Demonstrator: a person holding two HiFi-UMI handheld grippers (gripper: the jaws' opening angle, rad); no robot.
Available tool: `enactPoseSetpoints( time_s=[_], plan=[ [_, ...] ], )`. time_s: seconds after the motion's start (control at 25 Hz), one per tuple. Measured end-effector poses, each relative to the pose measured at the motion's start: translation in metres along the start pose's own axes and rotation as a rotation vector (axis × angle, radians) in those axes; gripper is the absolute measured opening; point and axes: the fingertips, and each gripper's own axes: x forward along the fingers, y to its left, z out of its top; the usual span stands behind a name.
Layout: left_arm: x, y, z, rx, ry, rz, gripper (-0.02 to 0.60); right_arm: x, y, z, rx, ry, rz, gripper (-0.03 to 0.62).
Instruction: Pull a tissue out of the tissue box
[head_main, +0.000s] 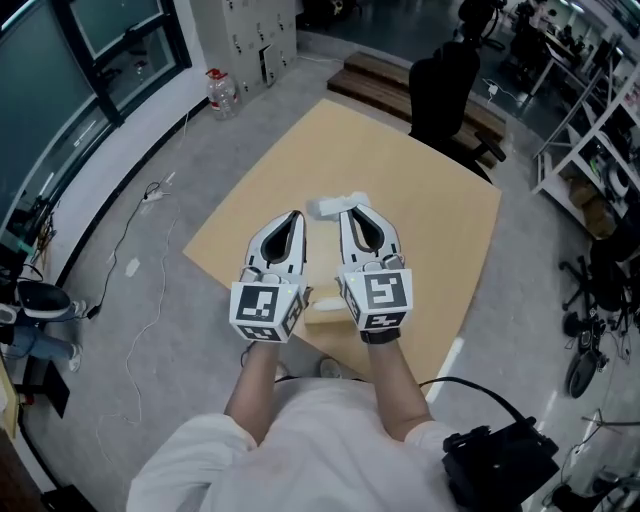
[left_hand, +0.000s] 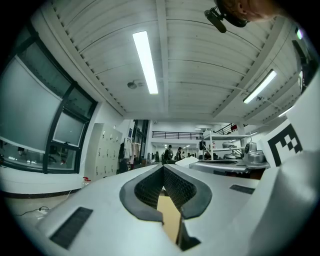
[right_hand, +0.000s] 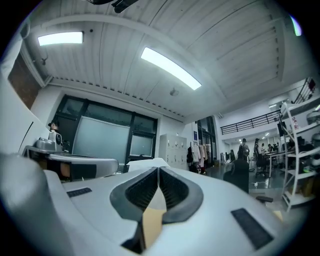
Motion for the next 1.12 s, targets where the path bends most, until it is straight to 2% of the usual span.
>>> enactPoseSetpoints(
  time_s=[0.16, 0.36, 0.52, 0.8, 0.88, 0.92, 1.0, 1.12],
  plan=[
    [0.008, -0.003, -0.004, 0.005, 0.006, -0.034, 0.002, 0.003, -0.011, -0.005, -0.002, 0.007, -0.04, 0.015],
    [0.003, 0.01, -0.005, 0.001, 0.008, -0.058, 0.002, 0.01, -0.001, -0.01, -0.008, 0.026, -0.064, 0.015],
    [0.003, 0.015, -0.009, 0.038, 0.024, -0.049, 0.002, 0.01, 0.002, -0.013, -0.009, 0.033, -0.082, 0.015],
    [-0.001, -0.003, -0.001, 0.099, 0.002, -0.199, 0.003, 0.004, 0.008, -0.014, -0.01, 0.04, -0.107, 0.015],
    [0.0, -0.012, -0.007, 0.149, 0.043, -0.277, 0.006, 0.003, 0.008, -0.015, 0.0, 0.048, -0.105, 0.015],
    [0.001, -0.017, -0.013, 0.198, 0.08, -0.306, 0.038, 0.003, 0.008, -0.018, 0.003, 0.059, -0.098, 0.015],
    [0.001, -0.021, -0.026, 0.323, 0.139, -0.312, 0.095, 0.003, 0.012, -0.027, -0.003, 0.095, -0.072, 0.015],
    [0.001, -0.026, -0.038, 0.466, 0.157, -0.308, 0.103, 0.001, 0.02, -0.041, -0.027, 0.152, -0.014, 0.015]
  ],
)
